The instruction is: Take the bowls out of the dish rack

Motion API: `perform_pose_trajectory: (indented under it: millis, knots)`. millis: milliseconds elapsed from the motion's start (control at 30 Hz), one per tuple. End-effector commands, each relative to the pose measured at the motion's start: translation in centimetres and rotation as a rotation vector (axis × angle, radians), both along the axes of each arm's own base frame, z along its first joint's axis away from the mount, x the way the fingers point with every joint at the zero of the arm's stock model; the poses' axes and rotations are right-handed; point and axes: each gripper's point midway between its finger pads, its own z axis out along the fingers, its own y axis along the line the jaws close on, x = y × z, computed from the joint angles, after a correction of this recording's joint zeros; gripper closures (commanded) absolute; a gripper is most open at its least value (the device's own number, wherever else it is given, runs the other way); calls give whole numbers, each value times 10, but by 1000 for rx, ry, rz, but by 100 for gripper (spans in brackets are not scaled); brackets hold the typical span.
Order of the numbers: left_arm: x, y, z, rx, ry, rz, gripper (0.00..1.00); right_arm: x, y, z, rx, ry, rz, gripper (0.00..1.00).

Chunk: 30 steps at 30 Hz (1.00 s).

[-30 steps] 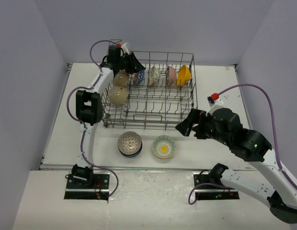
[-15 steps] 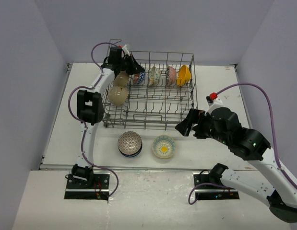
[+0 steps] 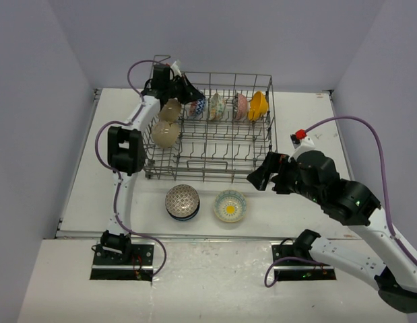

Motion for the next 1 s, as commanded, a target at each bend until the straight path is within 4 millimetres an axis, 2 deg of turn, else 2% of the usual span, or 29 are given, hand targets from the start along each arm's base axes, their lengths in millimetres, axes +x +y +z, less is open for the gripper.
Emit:
perform_pose_trajectory:
  millis: [0,300,367,633,833,900,933,967]
  knots:
    - [3,19,103,-110,-219,-27,100,6,-1,16,18,-46,-17,1]
    - [-2,34,117,-111,-218,-4,100,11,2,21,15,-59,-13,1]
    - [-5,38,126,-119,-224,-3,100,12,3,20,9,-60,-11,1]
    - [-19,32,148,-174,-251,-66,100,15,7,18,-3,-49,-7,1]
    - [-33,29,180,-203,-316,-100,100,20,11,19,-19,-44,-3,1]
    - [-42,25,197,-207,-349,-113,100,24,9,22,-29,-53,-23,1]
    - [-52,20,212,-204,-384,-129,100,27,9,22,-37,-50,-34,1]
    - [-57,17,217,-197,-394,-133,100,29,7,24,-44,-51,-48,1]
